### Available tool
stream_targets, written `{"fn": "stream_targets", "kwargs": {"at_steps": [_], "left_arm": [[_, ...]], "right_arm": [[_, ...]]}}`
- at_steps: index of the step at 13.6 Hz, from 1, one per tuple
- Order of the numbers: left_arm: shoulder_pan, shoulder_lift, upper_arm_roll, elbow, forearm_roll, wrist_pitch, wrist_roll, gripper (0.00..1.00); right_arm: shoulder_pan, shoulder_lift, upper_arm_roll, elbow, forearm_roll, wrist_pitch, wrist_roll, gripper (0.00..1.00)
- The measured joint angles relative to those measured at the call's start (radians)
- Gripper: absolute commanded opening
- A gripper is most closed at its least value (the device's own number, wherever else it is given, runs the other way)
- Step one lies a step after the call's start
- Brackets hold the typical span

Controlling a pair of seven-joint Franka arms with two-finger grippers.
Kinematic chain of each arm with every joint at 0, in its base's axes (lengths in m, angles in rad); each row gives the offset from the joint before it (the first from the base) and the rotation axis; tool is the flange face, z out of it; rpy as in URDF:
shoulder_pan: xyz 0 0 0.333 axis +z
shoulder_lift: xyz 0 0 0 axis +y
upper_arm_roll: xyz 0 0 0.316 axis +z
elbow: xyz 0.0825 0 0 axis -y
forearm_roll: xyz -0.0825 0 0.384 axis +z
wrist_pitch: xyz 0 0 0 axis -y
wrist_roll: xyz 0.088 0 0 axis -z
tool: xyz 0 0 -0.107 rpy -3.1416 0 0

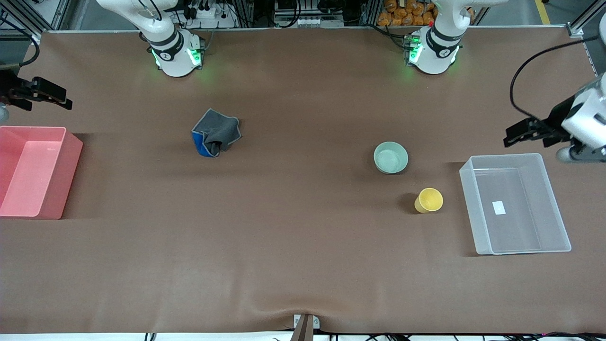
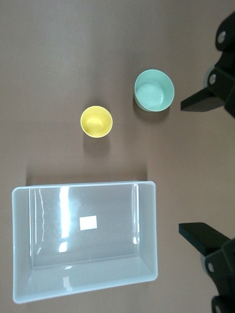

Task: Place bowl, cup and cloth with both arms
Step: 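Move the left gripper toward the yellow cup while the right gripper starts reaching, then grasp the yellow cup with the left gripper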

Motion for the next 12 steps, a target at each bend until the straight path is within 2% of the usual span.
{"fn": "stream_targets", "kwargs": {"at_steps": [5, 12], "left_arm": [[-0.024, 0.154, -0.009, 0.001, 0.013, 0.137, 0.000, 1.00], [-0.050, 0.318, -0.010, 0.000, 0.019, 0.246, -0.003, 1.00]], "right_arm": [[0.000, 0.034, 0.000, -0.014, 0.000, -0.013, 0.000, 1.00], [0.000, 0.089, 0.000, -0.017, 0.000, -0.027, 0.001, 1.00]]}}
